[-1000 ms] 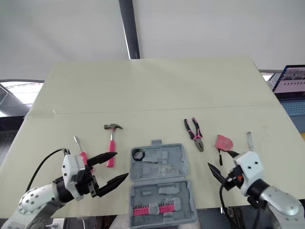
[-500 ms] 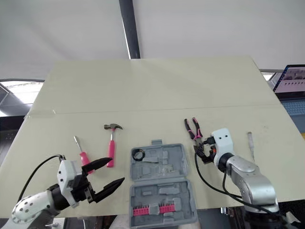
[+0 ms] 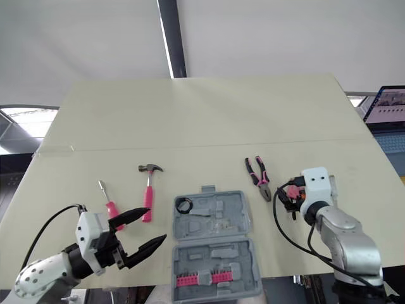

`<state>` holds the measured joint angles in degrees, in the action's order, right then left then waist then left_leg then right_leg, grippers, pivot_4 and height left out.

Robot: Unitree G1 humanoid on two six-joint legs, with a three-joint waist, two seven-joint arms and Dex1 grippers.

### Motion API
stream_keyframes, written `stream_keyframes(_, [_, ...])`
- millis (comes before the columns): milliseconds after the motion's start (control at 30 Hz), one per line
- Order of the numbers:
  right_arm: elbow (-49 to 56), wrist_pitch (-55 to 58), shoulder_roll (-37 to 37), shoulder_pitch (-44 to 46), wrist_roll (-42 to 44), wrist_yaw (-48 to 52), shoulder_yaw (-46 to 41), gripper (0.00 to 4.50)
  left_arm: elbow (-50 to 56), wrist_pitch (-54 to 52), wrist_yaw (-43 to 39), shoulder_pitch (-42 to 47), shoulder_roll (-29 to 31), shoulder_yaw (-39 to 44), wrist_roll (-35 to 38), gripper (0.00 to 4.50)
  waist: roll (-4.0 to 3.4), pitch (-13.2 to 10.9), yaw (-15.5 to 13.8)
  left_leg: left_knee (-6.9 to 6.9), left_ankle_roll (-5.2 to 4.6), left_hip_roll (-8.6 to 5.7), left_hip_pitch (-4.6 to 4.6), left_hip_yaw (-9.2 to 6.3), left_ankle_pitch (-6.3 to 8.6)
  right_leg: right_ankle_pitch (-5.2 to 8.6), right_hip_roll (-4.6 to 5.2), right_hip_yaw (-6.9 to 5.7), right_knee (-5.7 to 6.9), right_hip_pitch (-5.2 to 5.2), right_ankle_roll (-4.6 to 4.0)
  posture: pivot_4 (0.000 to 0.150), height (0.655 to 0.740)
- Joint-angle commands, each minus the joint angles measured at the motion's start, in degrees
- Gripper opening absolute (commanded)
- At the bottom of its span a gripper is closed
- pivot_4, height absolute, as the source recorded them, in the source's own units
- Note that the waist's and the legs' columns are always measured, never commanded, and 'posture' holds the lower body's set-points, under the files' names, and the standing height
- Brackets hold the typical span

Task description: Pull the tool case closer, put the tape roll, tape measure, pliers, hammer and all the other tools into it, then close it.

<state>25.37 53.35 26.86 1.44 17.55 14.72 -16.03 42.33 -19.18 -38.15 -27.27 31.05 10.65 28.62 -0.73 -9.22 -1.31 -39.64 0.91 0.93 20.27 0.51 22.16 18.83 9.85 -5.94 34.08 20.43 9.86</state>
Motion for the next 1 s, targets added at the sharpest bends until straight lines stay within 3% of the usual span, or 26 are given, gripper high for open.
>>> stream_keyframes(33, [6.7, 4.5, -2.4, -1.9, 2.0, -2.4, -3.7, 4.5, 1.8, -0.2, 0.0, 1.0, 0.7, -0.1, 0.7, 4.46, -0.01, 0.0, 0.0, 0.01, 0.0, 0.0, -0.01, 0.0, 0.0, 0.0, 0.0, 0.0, 0.01, 0.0, 0.0, 0.15, 0.736])
stream_keyframes(300, [9.9, 9.9, -7.9, -5.2, 3.8, -4.4, -5.0, 4.5, 1.4, -1.2, -0.3, 2.7, 1.4, -1.0, 1.0, 4.46, -0.03, 0.0, 0.1, 0.02, 0.0, 0.0, -0.01, 0.02, 0.0, 0.0, 0.0, 0.03, 0.0, 0.02, 0.0, 0.15, 0.736])
stream_keyframes(1000, [-4.2, 3.3, -8.7, 0.2, -0.5, -5.8, -1.5, 4.5, 1.6, -2.1, -1.8, 2.6, 2.9, 0.7, 1.6, 4.46, -0.1, 0.0, 0.2, 0.05, 0.01, 0.0, -0.03, 0.04, 0.0, 0.0, 0.0, 0.04, 0.01, 0.04, 0.0, 0.15, 0.736])
